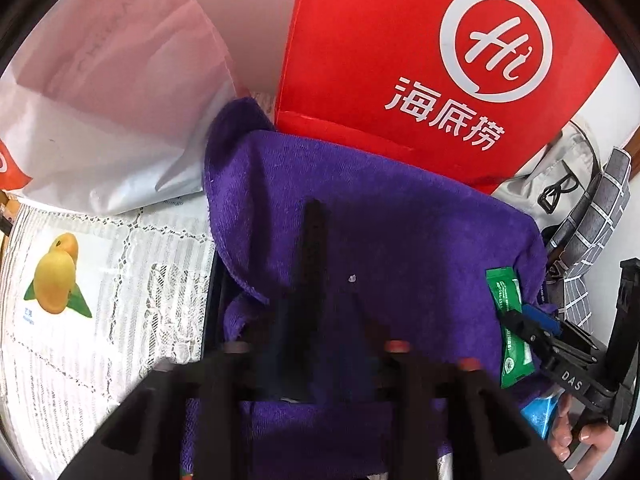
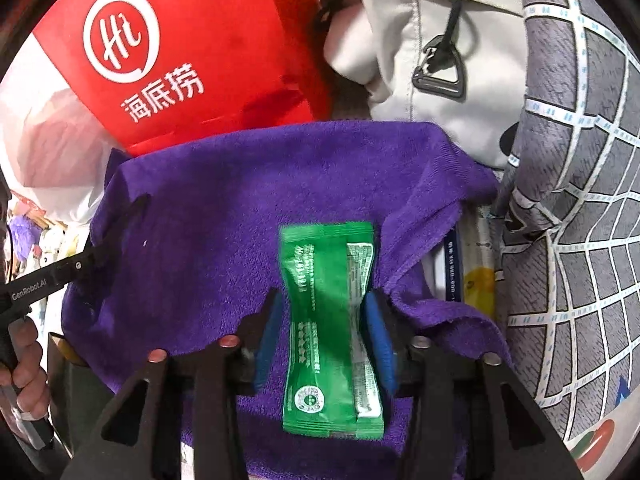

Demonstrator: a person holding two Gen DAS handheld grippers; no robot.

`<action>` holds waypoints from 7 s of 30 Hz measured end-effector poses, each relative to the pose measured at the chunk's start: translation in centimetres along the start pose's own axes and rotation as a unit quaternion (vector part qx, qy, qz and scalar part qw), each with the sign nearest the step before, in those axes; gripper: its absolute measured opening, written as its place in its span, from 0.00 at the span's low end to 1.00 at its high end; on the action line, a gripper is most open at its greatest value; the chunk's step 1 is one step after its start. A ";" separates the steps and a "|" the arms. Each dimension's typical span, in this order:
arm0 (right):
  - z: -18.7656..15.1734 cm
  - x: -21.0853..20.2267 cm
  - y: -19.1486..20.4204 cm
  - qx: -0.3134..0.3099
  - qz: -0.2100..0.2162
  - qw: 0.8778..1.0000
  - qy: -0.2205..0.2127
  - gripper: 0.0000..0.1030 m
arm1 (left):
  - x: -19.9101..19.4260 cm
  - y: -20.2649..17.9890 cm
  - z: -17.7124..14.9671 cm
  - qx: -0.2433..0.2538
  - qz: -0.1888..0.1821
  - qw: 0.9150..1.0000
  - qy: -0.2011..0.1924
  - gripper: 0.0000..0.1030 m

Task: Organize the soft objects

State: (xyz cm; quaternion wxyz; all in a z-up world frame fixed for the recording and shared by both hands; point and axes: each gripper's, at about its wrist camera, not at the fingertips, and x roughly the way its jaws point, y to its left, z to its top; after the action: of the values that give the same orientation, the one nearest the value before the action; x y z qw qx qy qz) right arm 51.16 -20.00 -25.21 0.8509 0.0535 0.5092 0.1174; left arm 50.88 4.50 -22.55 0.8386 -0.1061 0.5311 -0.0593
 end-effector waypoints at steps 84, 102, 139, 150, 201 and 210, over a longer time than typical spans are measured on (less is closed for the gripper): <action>-32.2 -18.3 1.7 -0.100 -0.024 0.992 -0.079 0.12 | -15.0 -0.3 -28.9 0.042 -0.004 0.998 -0.042 0.54; -32.6 -15.8 -2.7 0.016 -0.070 0.994 -0.086 0.82 | -13.5 -0.9 -28.9 0.039 -0.016 0.998 -0.043 0.54; -32.9 -15.3 -1.4 -0.073 -0.061 0.988 -0.126 0.42 | -10.0 -8.0 -26.0 0.148 0.036 0.985 -0.078 0.22; -32.7 -16.8 -2.0 -0.055 -0.060 0.989 -0.120 0.36 | -14.5 -5.2 -27.5 0.105 0.001 0.990 -0.096 0.22; -14.6 -22.8 1.0 -0.043 -0.052 0.984 -0.165 0.37 | -18.8 0.8 -17.7 0.047 0.056 0.989 -0.130 0.23; -9.0 -21.1 1.7 -0.055 -0.038 0.982 -0.176 0.37 | -18.9 -0.7 -13.0 0.051 0.052 0.988 -0.136 0.23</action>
State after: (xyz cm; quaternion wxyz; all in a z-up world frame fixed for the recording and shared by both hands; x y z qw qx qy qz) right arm 33.45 -23.99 -11.06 0.9327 0.0065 0.3460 0.1014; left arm 31.04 6.34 -11.20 0.9095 -0.0422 0.4127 -0.0274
